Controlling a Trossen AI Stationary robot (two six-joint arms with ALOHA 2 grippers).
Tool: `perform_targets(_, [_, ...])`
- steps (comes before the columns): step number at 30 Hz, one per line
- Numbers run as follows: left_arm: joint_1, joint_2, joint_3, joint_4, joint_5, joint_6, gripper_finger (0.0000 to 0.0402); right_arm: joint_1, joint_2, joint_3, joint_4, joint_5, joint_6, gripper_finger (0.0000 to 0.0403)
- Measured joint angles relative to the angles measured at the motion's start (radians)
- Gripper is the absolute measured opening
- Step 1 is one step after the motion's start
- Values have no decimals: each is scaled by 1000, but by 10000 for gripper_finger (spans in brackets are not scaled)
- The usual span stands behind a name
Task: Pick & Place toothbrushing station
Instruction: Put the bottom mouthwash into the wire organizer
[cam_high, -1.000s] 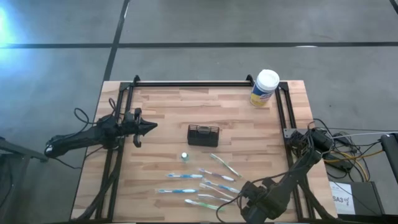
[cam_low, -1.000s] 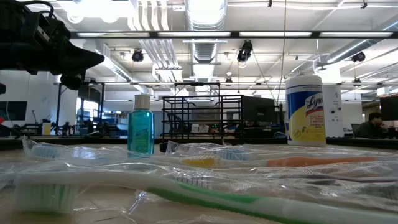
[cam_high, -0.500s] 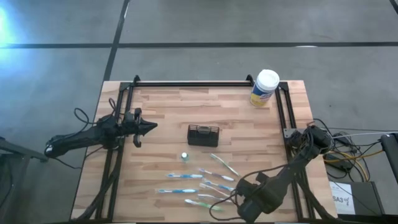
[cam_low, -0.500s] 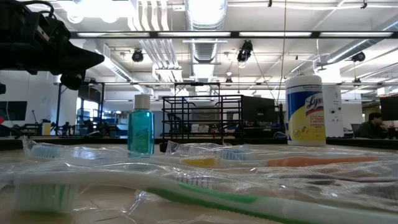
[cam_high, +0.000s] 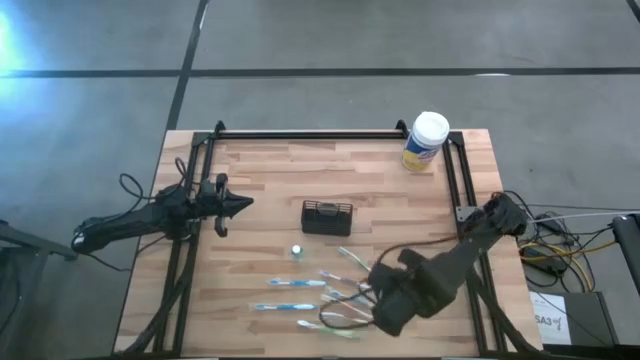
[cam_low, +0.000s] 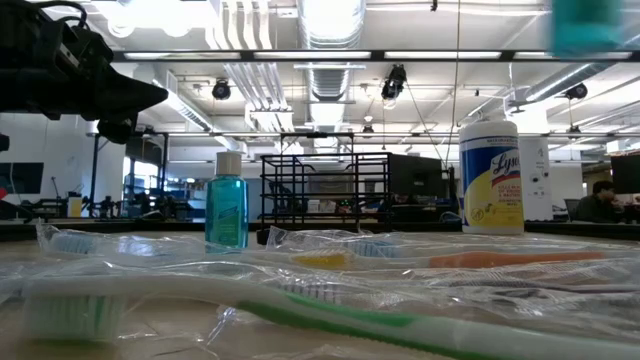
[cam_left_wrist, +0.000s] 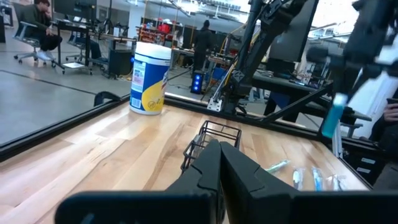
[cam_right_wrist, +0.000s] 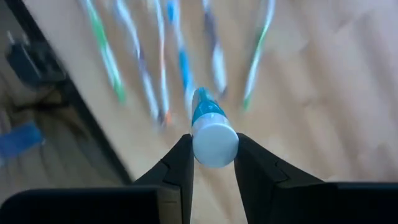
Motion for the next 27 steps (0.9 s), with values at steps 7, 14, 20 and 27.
perform_targets(7, [0, 0, 0, 0, 0, 2, 7, -115, -1, 154, -77, 78, -218, 82])
perform_targets(14, [0, 0, 0, 0, 0, 2, 7, -286, 0, 211, -77, 75, -410, 82])
perform_targets(20, [0, 0, 0, 16, -3, 2, 7, -423, 0, 232, -77, 45, -583, 82])
perform_targets(27, [0, -1, 4, 43, -10, 2, 7, -525, 4, 232, -64, 40, -743, 82])
